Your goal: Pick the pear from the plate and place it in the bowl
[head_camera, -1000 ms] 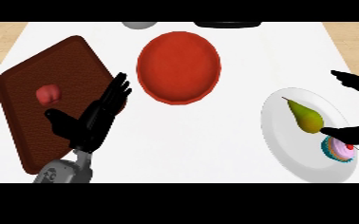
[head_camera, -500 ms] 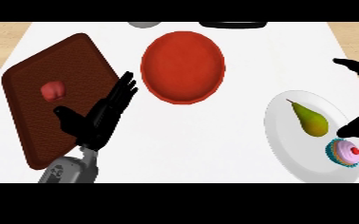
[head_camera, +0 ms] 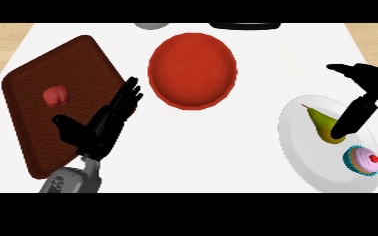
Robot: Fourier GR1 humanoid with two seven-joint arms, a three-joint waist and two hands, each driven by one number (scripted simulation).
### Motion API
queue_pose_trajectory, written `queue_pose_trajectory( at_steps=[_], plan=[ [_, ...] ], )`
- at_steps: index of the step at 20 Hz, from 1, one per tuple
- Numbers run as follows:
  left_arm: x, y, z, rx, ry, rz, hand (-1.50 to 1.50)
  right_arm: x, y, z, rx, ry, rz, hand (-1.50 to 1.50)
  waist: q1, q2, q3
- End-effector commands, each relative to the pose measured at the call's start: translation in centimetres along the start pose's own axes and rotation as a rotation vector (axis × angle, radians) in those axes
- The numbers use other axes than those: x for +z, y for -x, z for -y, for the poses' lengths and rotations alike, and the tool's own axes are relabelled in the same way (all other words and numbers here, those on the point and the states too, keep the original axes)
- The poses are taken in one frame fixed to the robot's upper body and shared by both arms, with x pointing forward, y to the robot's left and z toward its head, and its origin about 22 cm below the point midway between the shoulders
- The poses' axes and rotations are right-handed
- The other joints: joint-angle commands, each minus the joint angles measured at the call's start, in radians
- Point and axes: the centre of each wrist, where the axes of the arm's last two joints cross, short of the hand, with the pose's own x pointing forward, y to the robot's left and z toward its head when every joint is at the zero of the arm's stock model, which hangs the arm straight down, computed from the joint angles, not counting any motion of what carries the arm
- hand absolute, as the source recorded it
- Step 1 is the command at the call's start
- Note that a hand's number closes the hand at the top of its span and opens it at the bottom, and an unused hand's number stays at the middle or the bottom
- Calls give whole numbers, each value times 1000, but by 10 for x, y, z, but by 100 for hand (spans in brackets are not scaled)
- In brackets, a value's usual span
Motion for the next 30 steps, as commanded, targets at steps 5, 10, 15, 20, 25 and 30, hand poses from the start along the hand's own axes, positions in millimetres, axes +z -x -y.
queue_pose_trajectory(
  at_steps=[5,10,15,20,25,30],
  plan=[
    [14,-6,7,0,2,6,0,-31,13,-20,79,-118,-153,-150,-2,-2,1],
    [-5,-11,-9,-16,2,1,0,-36,10,-27,87,-158,-141,-150,-14,-2,1],
    [18,-18,-9,-2,-19,-6,0,-44,16,-41,91,-135,-131,-150,-12,-3,1],
    [11,-12,-1,4,-9,-3,0,-55,-2,-44,119,-129,-148,-150,-10,-2,1],
    [7,-5,14,-5,-17,-10,0,-66,10,-58,120,-124,-148,-150,-10,-2,1],
    [0,-3,7,-3,-14,7,0,-45,19,-71,113,-92,-148,-150,-20,-3,1]
  ],
)
